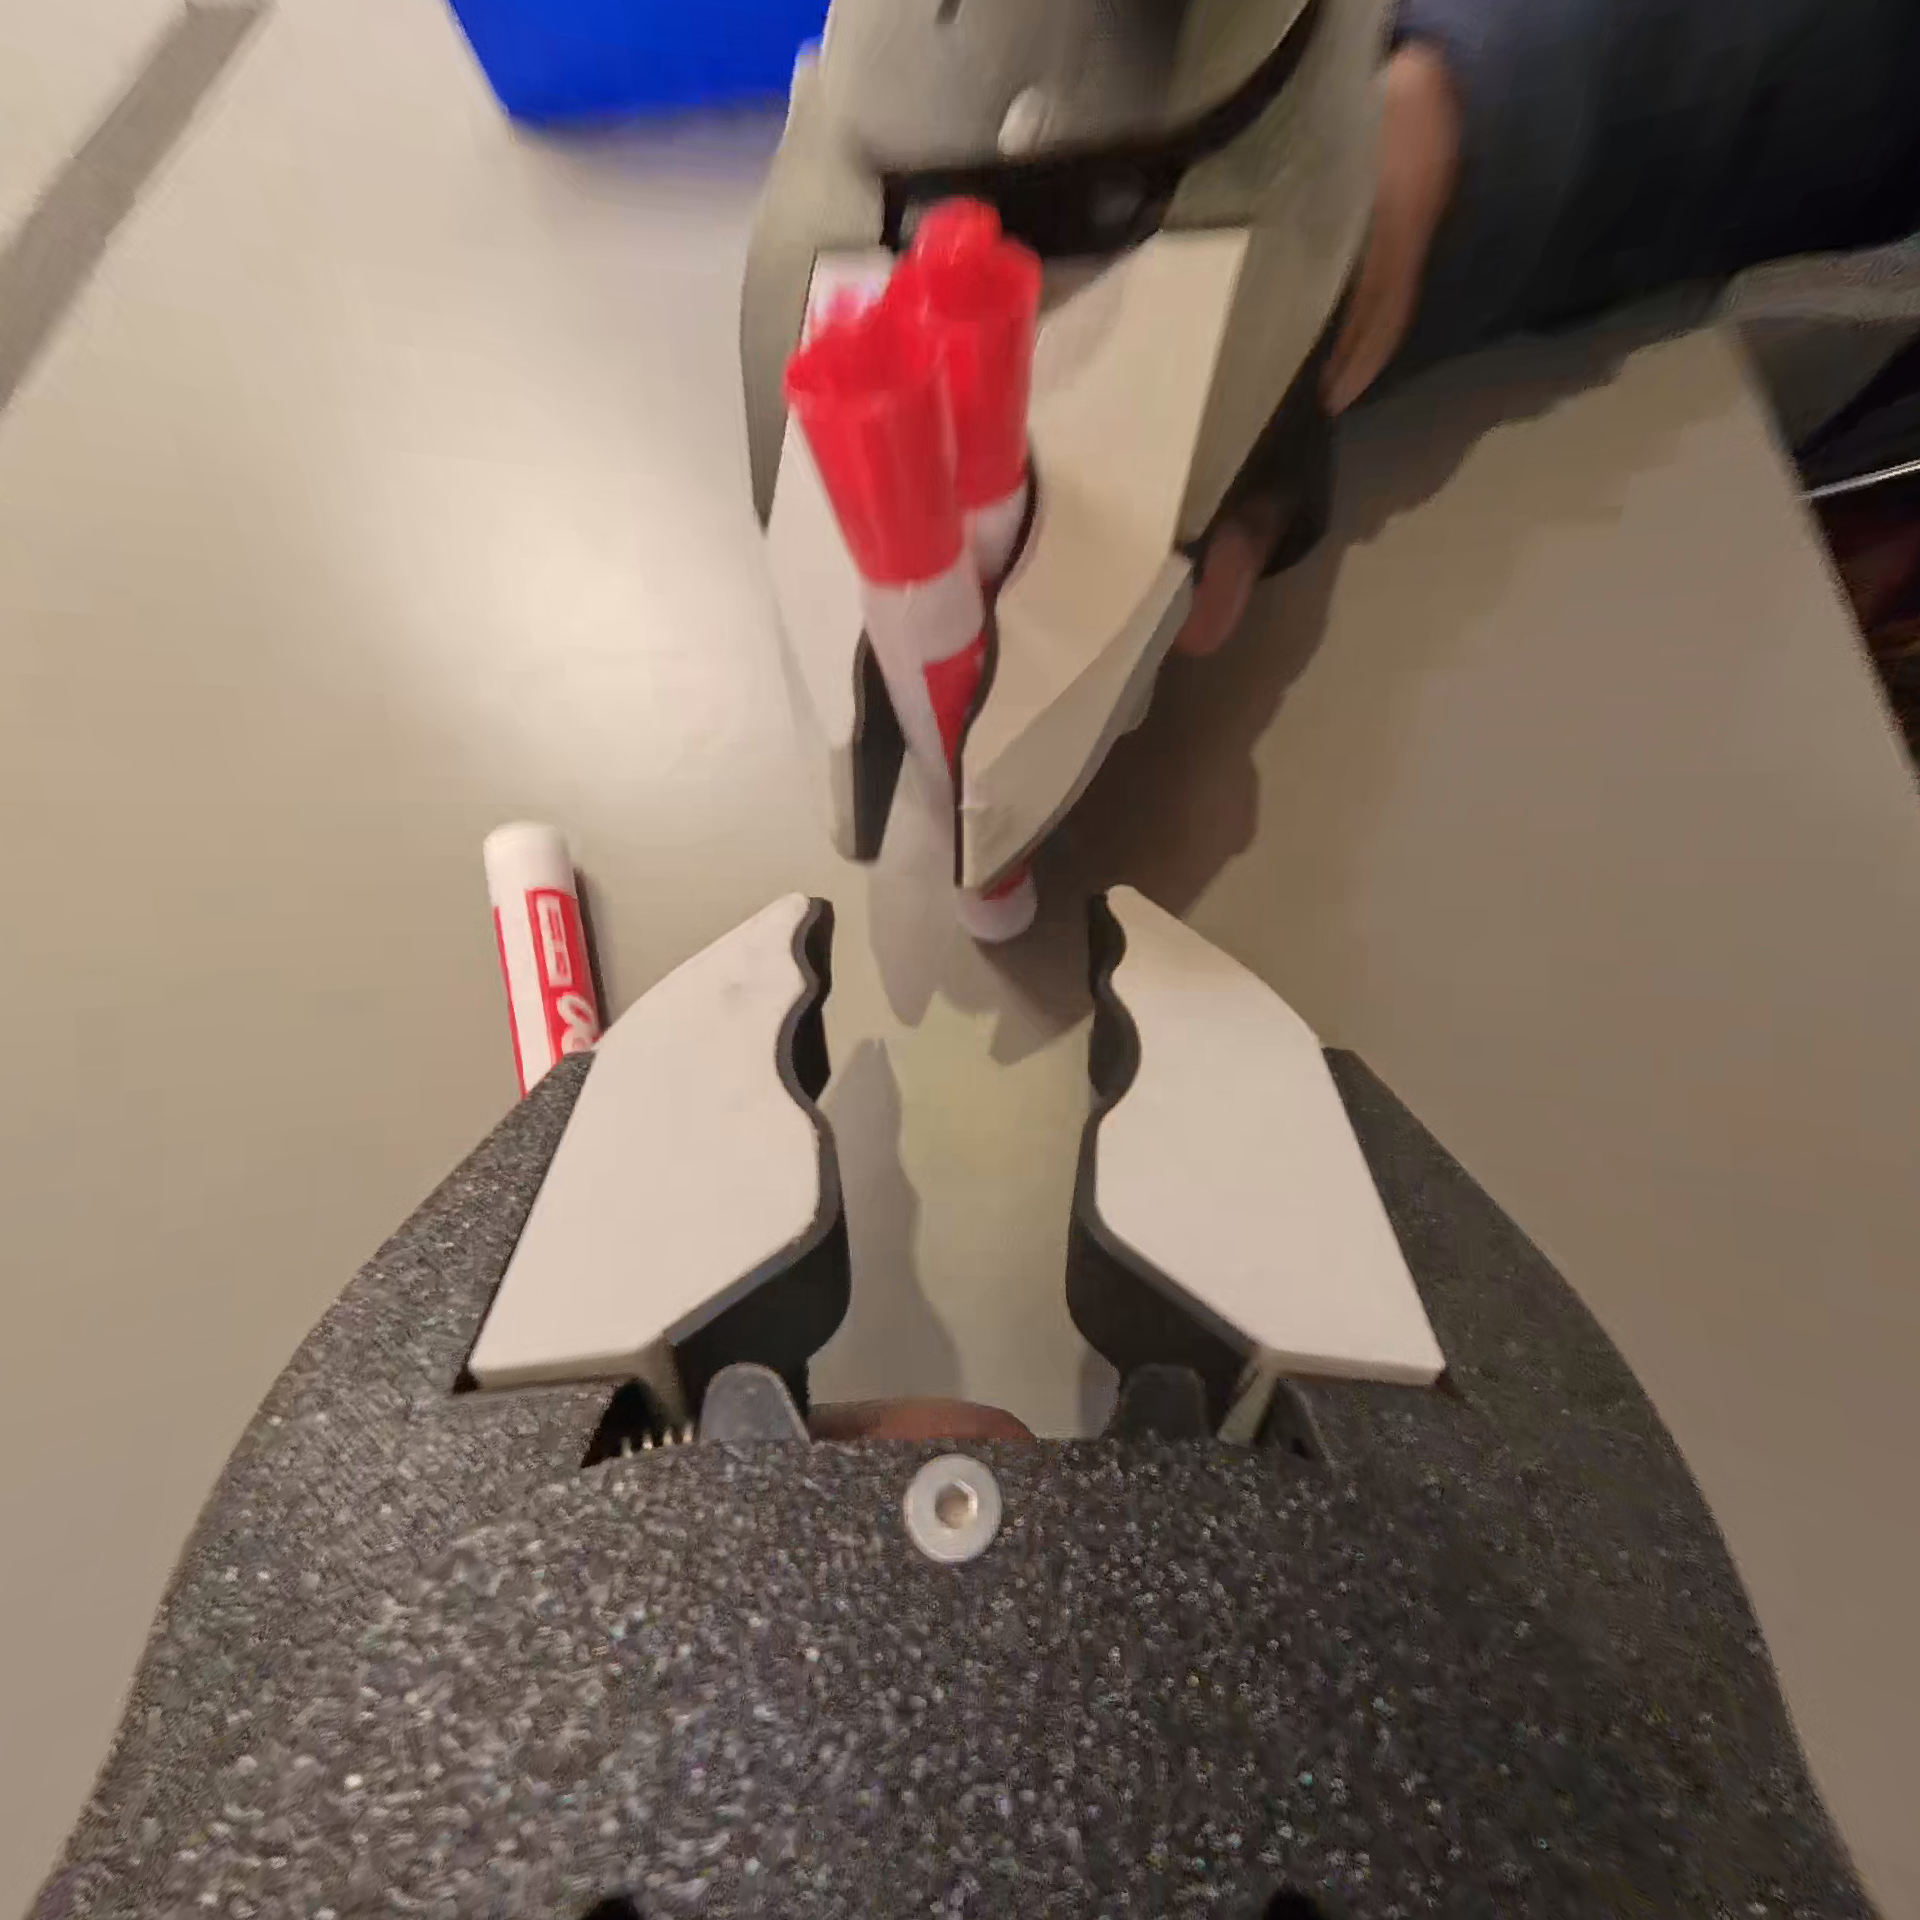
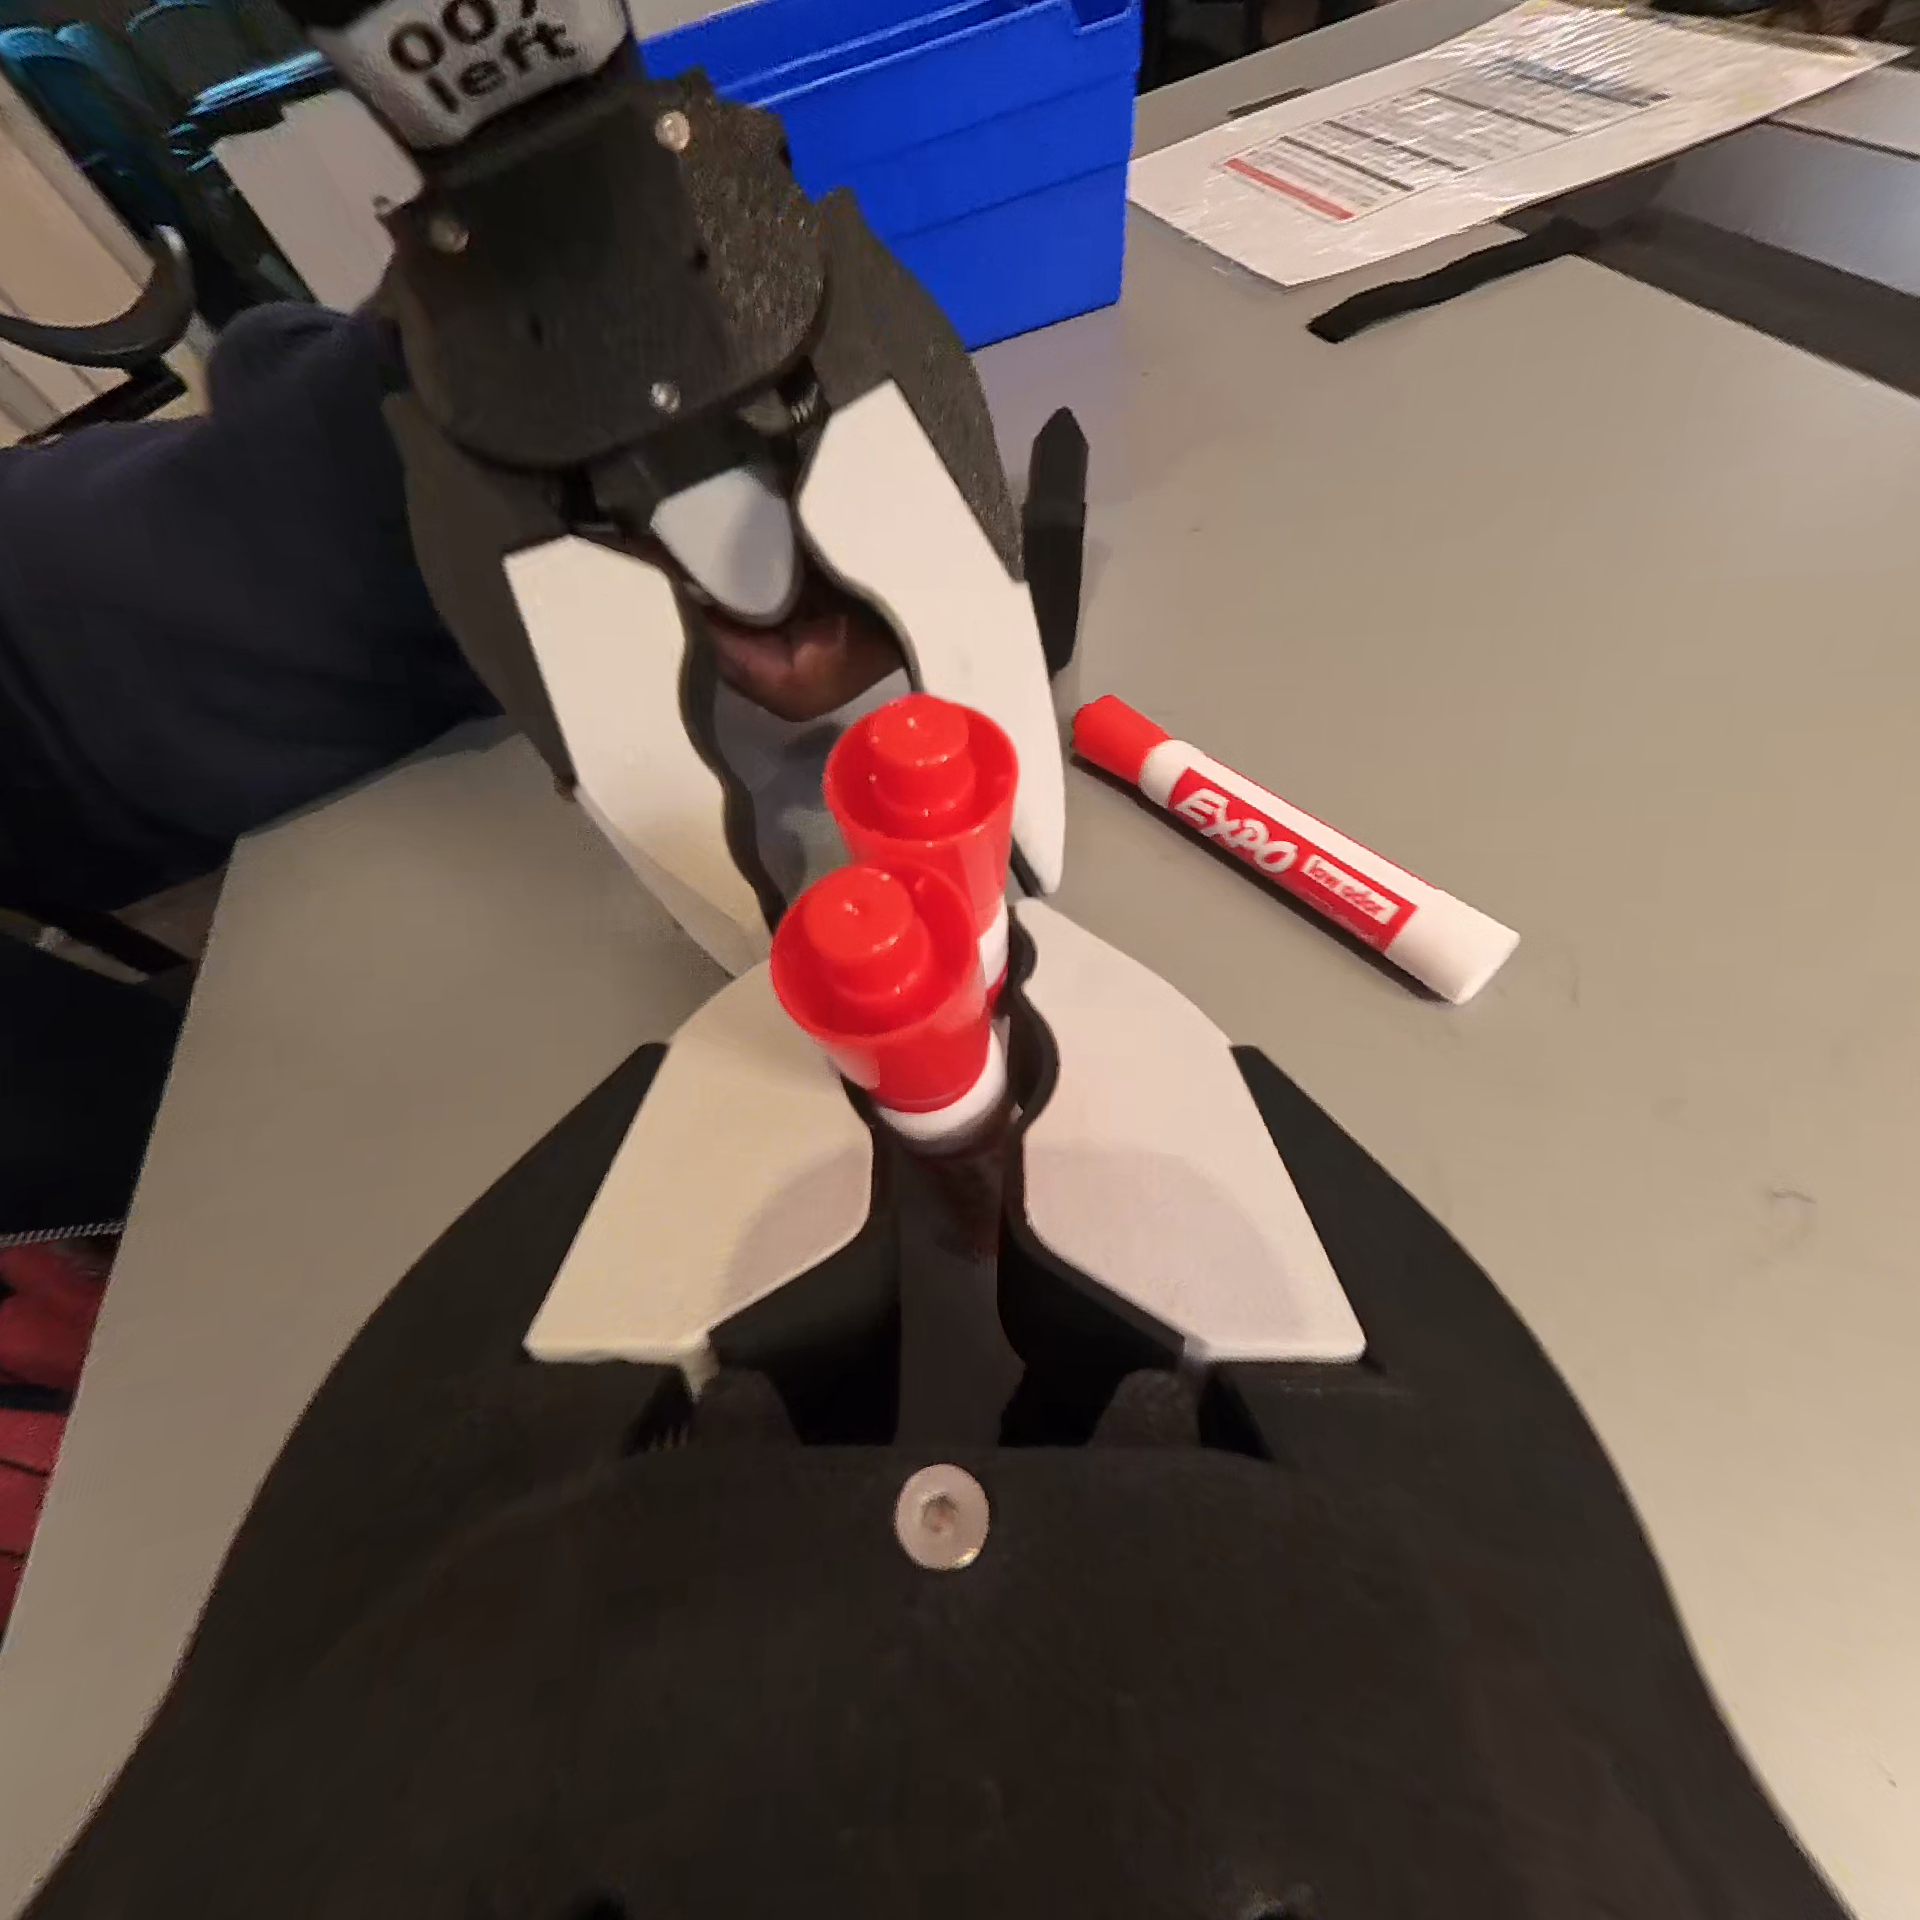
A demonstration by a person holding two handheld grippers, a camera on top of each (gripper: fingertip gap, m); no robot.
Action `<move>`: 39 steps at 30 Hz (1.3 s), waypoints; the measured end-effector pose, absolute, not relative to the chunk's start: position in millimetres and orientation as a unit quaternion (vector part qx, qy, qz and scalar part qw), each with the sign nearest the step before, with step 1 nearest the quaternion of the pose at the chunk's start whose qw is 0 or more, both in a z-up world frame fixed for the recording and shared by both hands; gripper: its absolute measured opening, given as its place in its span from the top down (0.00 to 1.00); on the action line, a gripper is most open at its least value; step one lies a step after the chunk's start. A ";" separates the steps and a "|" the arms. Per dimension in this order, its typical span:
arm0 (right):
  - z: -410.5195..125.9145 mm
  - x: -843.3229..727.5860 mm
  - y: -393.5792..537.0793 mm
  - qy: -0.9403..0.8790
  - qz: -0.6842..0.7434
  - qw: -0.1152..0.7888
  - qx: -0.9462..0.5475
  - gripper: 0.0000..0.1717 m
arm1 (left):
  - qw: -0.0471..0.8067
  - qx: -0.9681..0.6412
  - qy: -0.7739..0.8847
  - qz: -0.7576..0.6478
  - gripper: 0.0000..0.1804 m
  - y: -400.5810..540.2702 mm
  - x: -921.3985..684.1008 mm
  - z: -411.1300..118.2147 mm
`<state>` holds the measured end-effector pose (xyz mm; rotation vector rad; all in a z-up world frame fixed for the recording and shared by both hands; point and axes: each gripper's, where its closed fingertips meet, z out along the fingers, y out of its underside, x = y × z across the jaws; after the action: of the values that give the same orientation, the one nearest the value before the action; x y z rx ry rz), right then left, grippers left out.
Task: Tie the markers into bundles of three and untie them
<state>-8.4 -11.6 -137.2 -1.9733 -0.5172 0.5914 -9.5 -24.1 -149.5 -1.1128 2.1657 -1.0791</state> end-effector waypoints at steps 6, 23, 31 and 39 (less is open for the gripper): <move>-137.8 -18.8 -16.6 -0.242 0.270 0.473 -0.803 0.90 | 0.275 -0.348 0.732 -0.517 0.72 -33.0 -5.4 -111.9; -139.8 -27.3 -21.5 -0.270 0.287 0.457 -0.797 0.90 | 0.221 -0.339 0.651 -0.642 0.70 -49.6 8.3 -88.2; -140.7 -28.3 -21.8 -0.274 0.282 0.457 -0.798 0.90 | 0.197 -0.326 0.651 -0.656 0.78 -58.4 15.4 -86.8; -141.0 -29.2 -22.4 -0.278 0.279 0.456 -0.798 0.90 | 0.214 -0.307 0.663 -0.648 0.89 -60.2 15.5 -87.0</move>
<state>-29.2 -22.4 -141.0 -1.9669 -0.6849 0.6883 15.5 -60.2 -87.0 -0.8508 1.8412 -1.7991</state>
